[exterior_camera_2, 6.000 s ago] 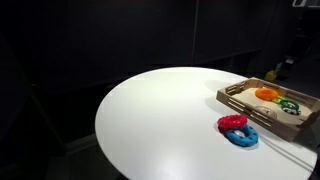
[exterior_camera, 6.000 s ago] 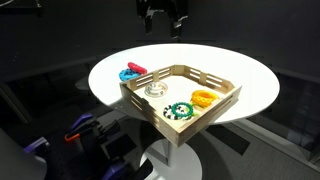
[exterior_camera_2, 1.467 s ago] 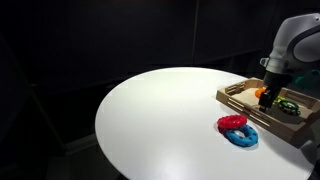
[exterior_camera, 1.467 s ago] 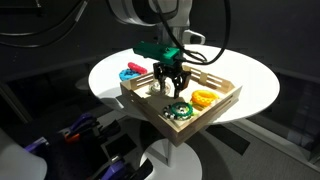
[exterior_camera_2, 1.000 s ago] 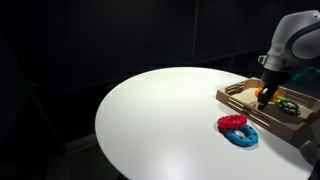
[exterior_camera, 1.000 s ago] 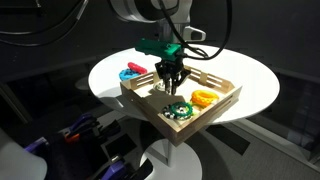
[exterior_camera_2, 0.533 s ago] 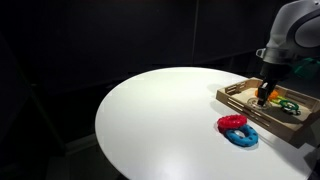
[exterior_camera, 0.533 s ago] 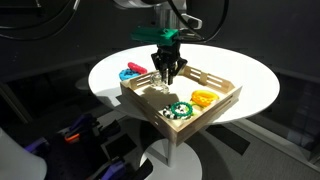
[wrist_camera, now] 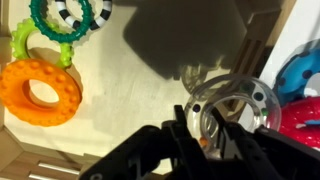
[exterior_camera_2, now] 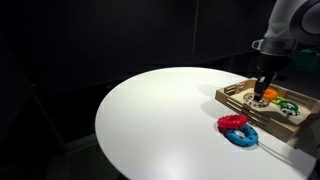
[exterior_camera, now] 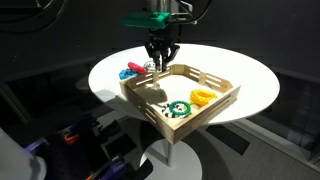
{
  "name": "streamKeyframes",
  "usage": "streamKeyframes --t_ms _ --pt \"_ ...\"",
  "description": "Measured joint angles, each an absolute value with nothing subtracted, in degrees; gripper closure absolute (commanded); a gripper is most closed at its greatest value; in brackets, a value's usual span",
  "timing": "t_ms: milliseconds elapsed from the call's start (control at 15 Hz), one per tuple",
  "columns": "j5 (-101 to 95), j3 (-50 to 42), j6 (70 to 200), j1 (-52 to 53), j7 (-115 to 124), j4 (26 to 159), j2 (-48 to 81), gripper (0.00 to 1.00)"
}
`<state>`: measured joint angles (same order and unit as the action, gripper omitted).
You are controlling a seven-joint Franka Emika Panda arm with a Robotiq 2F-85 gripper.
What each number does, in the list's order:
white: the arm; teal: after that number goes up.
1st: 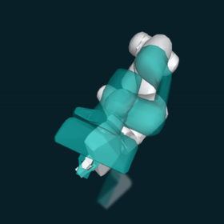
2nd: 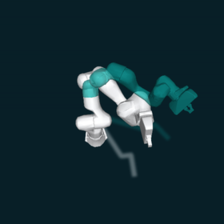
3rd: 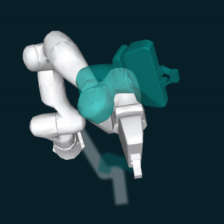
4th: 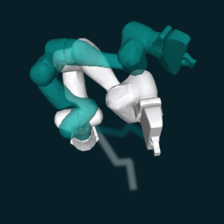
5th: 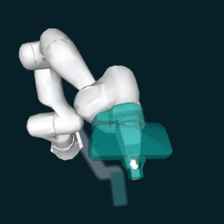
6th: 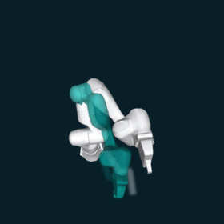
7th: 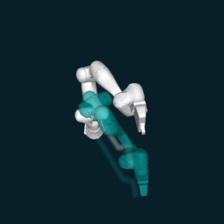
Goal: Move the clear ring from the tray to the table
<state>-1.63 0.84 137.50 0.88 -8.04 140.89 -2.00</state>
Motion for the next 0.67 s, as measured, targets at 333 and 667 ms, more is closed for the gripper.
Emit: streamKeyframes --t_ms 333,667 --pt "1.08 2.61 137.45 3.33 -8.70 140.71 -2.34 0.91" --pt "4.70 4.57 137.64 5.82 -11.05 140.71 -1.48 0.91"
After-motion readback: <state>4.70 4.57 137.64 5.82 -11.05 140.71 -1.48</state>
